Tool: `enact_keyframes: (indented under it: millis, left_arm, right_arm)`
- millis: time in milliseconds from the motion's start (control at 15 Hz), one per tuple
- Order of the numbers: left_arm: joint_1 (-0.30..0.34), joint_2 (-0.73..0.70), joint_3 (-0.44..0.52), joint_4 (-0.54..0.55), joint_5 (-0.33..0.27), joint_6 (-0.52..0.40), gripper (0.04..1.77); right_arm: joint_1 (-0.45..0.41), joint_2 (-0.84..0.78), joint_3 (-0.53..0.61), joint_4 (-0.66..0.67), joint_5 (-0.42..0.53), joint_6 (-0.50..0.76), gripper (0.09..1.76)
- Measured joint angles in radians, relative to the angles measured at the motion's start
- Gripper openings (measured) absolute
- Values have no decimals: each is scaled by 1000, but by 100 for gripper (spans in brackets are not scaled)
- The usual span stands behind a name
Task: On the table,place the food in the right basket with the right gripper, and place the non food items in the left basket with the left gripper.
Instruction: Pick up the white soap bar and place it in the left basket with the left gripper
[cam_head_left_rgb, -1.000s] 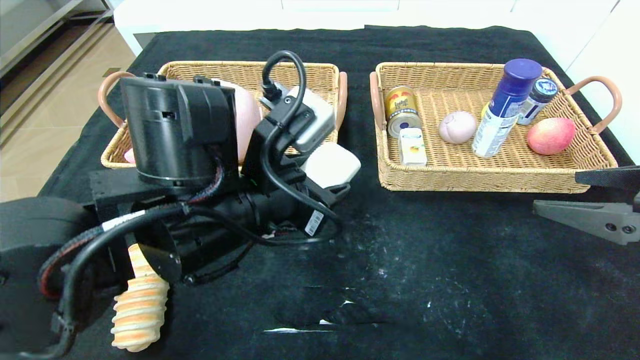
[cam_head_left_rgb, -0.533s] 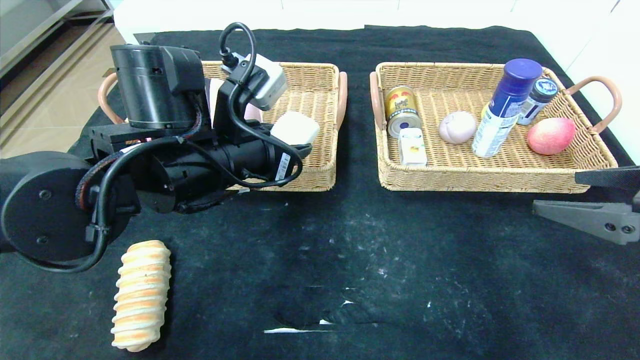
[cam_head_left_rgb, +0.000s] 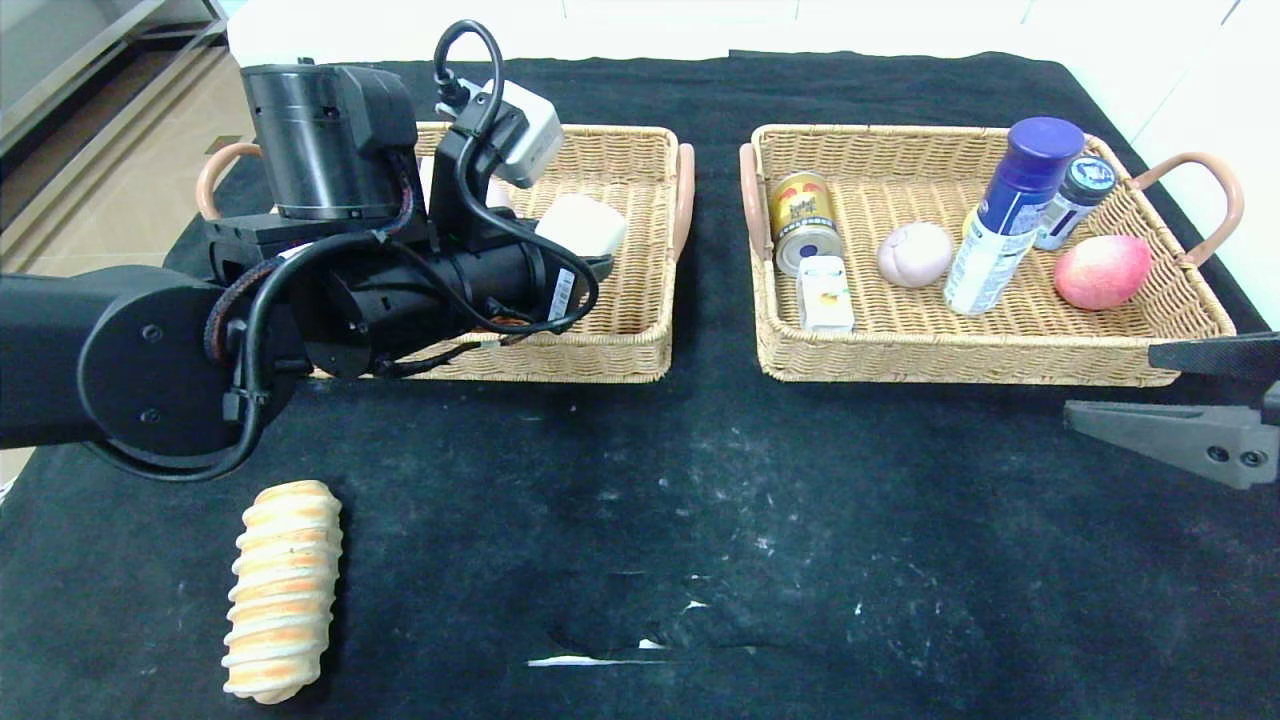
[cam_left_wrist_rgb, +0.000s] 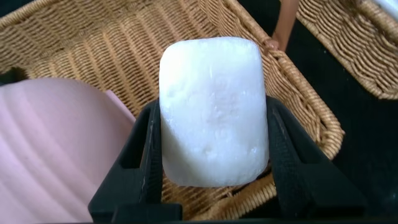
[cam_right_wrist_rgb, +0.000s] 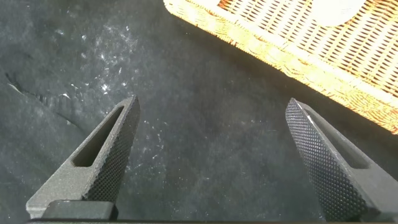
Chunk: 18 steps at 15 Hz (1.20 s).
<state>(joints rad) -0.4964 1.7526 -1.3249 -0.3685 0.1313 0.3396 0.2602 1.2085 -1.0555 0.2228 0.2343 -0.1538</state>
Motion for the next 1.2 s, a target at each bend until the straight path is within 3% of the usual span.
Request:
enact_keyframes:
  millis: [667, 1200]
  left_arm:
    - [53, 63, -145, 52, -46, 0, 101]
    - [90, 105, -181, 49, -68, 1, 101]
  right_arm:
    - [0, 0, 0, 0, 0, 0, 171]
    - [0, 0, 0, 0, 1, 0, 171]
